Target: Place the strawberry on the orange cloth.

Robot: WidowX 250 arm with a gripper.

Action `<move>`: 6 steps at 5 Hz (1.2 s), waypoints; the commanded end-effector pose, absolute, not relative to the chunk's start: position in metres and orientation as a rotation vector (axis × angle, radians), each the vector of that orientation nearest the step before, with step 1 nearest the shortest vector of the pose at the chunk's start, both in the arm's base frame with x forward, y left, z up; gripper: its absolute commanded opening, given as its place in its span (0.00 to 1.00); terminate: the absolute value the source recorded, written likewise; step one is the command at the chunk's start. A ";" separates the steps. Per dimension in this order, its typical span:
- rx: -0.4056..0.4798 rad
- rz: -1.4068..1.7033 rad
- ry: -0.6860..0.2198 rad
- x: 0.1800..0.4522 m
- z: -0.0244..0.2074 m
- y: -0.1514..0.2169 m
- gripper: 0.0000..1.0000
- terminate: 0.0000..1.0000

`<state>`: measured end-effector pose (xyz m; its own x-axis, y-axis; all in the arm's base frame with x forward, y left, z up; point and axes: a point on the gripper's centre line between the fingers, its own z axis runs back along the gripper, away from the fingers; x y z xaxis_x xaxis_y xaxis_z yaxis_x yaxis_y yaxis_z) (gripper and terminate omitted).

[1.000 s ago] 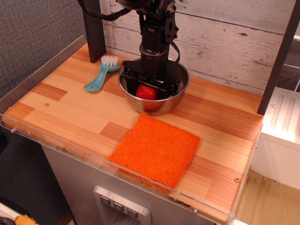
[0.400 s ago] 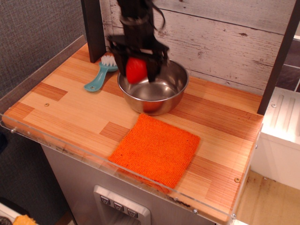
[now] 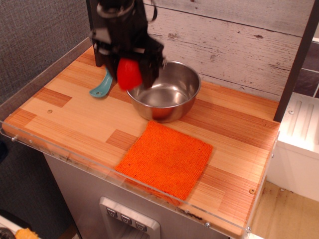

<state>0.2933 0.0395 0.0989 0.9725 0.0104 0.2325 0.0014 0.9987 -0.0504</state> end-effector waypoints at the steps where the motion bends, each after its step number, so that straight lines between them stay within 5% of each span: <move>1: -0.042 -0.119 -0.189 0.245 0.077 0.003 0.00 0.00; 4: 0.004 -0.170 -0.123 0.240 0.047 -0.025 0.00 0.00; 5: 0.012 -0.169 -0.123 0.241 0.048 -0.024 1.00 0.00; 6: 0.008 -0.167 -0.125 0.240 0.051 -0.022 1.00 0.00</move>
